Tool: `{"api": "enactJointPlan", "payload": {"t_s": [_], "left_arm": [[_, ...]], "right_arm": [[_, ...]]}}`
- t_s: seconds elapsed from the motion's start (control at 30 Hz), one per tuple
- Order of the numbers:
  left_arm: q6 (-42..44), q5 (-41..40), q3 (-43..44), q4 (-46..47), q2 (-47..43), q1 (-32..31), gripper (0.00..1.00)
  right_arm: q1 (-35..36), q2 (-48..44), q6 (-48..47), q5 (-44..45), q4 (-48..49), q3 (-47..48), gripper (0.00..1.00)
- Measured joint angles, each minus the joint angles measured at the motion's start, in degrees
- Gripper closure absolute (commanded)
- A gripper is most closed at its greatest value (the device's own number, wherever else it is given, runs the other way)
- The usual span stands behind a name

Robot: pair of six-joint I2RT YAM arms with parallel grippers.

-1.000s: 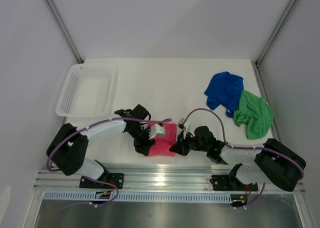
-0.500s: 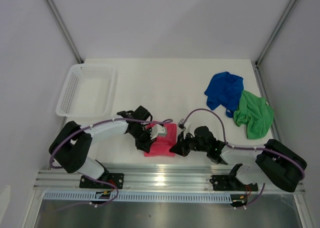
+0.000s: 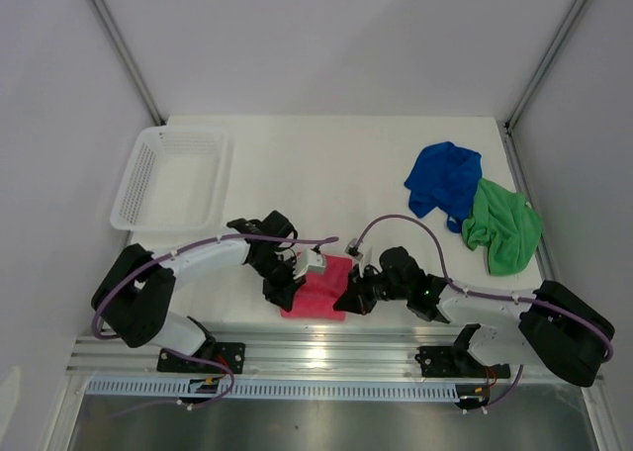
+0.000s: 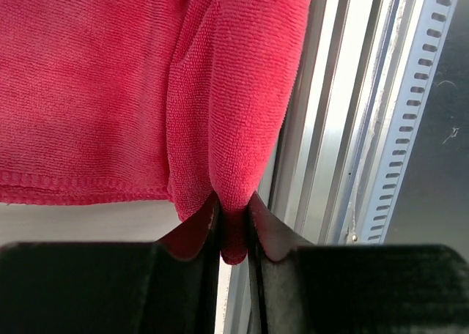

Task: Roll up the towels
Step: Roll the towel

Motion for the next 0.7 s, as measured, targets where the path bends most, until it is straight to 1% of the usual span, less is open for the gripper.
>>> {"api": "enactJointPlan", "payload": {"t_s": [0.17, 0.3, 0.4, 0.5, 0.57, 0.6, 0.63, 0.67, 0.7], "left_arm": [[-0.04, 0.37, 0.66, -0.02, 1.88, 1.14, 0.65], [-0.96, 0.22, 0.76, 0.74, 2.1, 1.18, 0.62], [-1.92, 0.04, 1.03, 1.42, 2.19, 1.29, 0.57], [-2.62, 0.0, 1.18, 2.16, 2.27, 1.38, 0.57], [-3.21, -0.2, 1.18, 2.6, 2.75, 1.4, 0.65], [-3.56, -0.28, 1.18, 2.89, 3.13, 1.4, 0.71], [-3.76, -0.37, 1.18, 3.15, 3.5, 1.4, 0.9], [-4.22, -0.39, 1.18, 3.28, 3.85, 1.4, 0.99], [-4.39, -0.52, 1.18, 3.52, 4.15, 1.42, 0.99]], "right_arm": [[-3.06, 4.24, 0.87, -2.12, 0.26, 0.94, 1.0], [-4.42, 6.54, 1.79, -3.45, 1.29, 1.01, 1.0], [-5.68, 7.41, 2.16, -4.09, 2.25, 1.01, 1.0], [-6.75, 8.98, 2.6, -4.61, 3.5, 1.03, 1.0], [-7.28, 10.47, 2.89, -5.01, 4.57, 1.05, 1.0], [-7.52, 11.17, 2.99, -5.22, 5.03, 1.07, 1.0], [-7.78, 11.89, 3.02, -5.62, 5.46, 1.22, 0.98], [-7.93, 12.52, 3.08, -5.79, 5.73, 1.4, 0.96], [-8.09, 13.18, 3.19, -6.05, 5.92, 1.68, 0.94]]}}
